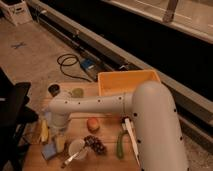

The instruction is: Wipe table surface with sponge

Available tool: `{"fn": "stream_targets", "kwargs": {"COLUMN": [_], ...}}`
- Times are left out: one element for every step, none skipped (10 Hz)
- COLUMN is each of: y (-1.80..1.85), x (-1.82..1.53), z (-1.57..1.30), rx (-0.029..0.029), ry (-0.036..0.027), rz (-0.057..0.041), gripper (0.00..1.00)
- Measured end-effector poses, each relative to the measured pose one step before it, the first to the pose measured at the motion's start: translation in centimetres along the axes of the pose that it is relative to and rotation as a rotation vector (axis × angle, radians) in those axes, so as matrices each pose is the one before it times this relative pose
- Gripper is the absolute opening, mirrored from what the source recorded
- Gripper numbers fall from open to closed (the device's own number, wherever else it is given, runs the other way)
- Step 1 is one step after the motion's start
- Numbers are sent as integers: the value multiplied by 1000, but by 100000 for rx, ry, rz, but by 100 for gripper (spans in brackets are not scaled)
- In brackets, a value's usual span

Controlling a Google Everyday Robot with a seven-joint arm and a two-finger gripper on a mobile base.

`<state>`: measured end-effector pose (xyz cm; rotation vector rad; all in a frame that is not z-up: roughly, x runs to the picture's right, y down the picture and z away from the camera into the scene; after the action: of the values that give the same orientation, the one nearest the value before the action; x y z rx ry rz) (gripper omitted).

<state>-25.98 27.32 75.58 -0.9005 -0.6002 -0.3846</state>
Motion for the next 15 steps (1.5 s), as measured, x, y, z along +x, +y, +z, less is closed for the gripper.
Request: {"fn": "stream_targets", "kwargs": {"y": [372,76,238,185,231,120,56,35,56,47,145,61,231,212,87], "x": [158,-77,-21,58,211,-166,-75,-121,23,-25,-60,-137,12,503,1060], "z": [257,146,479,269,89,154,82,40,-49,-248,-502,-612,-629,-656,-687], "rx": [291,120,-275,193,590,277,159,327,387,742,929,574,70,-624,-663], "ry": [-3226,-841,-1010,-1027,-408,-128,27,49,-71,184,1046,1258,1908,2202,1524], "rz": [334,8,16,248,534,-119,-24,-66,227,217,542,835,1884,3217,3716], "gripper": [74,74,74,72,64,54,45,35,25,15,5,1,0,0,0]}}
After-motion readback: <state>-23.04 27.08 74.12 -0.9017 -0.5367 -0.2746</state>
